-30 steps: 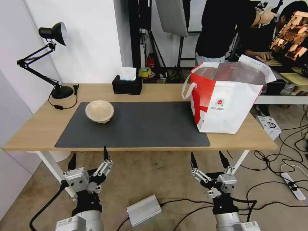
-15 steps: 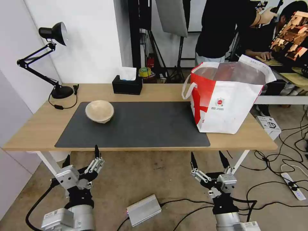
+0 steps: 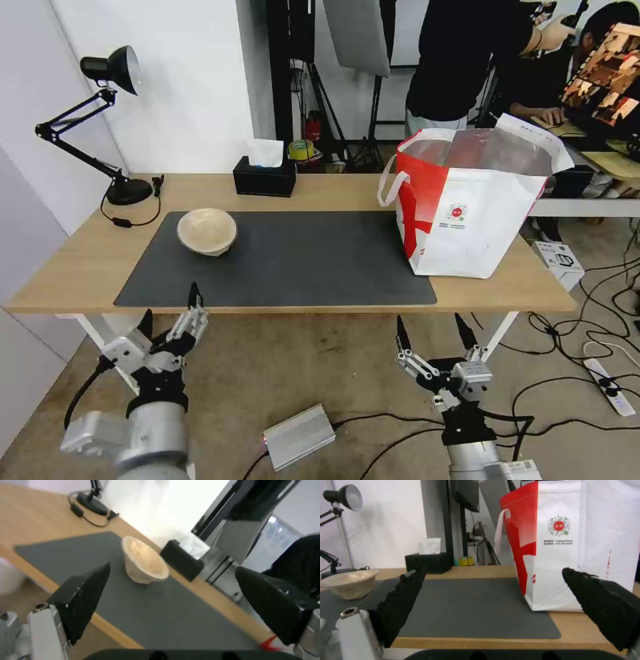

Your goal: Pick up the trash from the table and place it into the takeout bag.

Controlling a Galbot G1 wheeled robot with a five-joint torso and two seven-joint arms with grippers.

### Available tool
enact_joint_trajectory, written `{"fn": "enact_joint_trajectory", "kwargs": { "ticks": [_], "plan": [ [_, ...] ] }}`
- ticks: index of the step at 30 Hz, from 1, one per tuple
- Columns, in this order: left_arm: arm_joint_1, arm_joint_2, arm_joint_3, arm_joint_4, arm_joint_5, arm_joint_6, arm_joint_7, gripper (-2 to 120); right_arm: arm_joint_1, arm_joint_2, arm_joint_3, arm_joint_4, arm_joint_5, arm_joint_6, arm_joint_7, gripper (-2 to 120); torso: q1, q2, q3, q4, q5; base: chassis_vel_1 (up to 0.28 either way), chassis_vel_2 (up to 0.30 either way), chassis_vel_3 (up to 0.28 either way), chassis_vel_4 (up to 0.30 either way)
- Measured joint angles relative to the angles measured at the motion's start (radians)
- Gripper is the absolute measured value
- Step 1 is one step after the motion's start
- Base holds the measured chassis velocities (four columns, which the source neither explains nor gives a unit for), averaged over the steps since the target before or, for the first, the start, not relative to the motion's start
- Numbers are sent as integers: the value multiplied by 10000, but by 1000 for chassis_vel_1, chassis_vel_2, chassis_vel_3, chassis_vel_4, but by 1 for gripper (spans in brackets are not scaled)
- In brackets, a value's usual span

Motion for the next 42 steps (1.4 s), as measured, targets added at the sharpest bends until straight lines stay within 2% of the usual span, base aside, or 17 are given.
{"fn": "enact_joint_trajectory", "kwargs": {
  "ticks": [3, 4, 6, 13, 17, 19, 21, 25, 33, 42],
  "plan": [
    [-438, 25, -42, 0, -1086, 32, -224, 100, 0, 0, 0, 0, 0, 0, 0, 100, 0, 1, 0, -1, 0, 0, 0, 0, 0],
    [-438, 25, -42, 0, -1086, 32, -224, 100, 0, 0, 0, 0, 0, 0, 0, 100, 0, 1, 0, -1, 0, 0, 0, 0, 0],
    [-837, 23, -56, 0, -1826, 276, -530, 100, 0, 0, 0, 0, 1, 0, 0, 100, 0, 0, 0, -1, 0, 0, 0, 0, 0],
    [-1289, 103, -145, 0, -2862, 486, -942, 100, 0, 0, 0, 0, 0, 0, 0, 100, 0, 0, 0, 0, 0, 0, 0, 0, 0],
    [-1844, 319, -429, 0, -3812, 698, -1296, 100, 0, 0, 0, 0, 1, -1, 0, 100, 0, 0, 0, 0, 0, 0, 0, 0, 0],
    [-1905, 344, -465, 0, -3921, 733, -1347, 100, 0, 0, 0, 1, 1, -1, 0, 100, 0, 1, 0, 0, 0, 0, 0, 0, 0],
    [-2248, 530, -658, 0, -4623, 1010, -1731, 100, 0, 0, 0, 0, 1, -1, 0, 100, 0, 0, 0, 0, -1, 0, 0, 0, 0],
    [-2703, 857, -971, 0, -5339, 1241, -2164, 100, 0, 0, 0, 0, 1, -1, 0, 100, 0, 0, -1, 0, -1, 0, 0, 0, 0],
    [-3385, 1317, -1276, 12, -6081, 1377, -2632, 100, 0, 0, 0, 0, 1, -1, 0, 100, 0, 0, -1, 0, 0, 0, 0, 0, 0],
    [-4098, 1637, -1329, 457, -6593, 1405, -2998, 100, 0, 0, 0, 0, 1, -1, 0, 100, 0, 0, -1, 0, 0, 0, 0, 0, 0]
  ]
}}
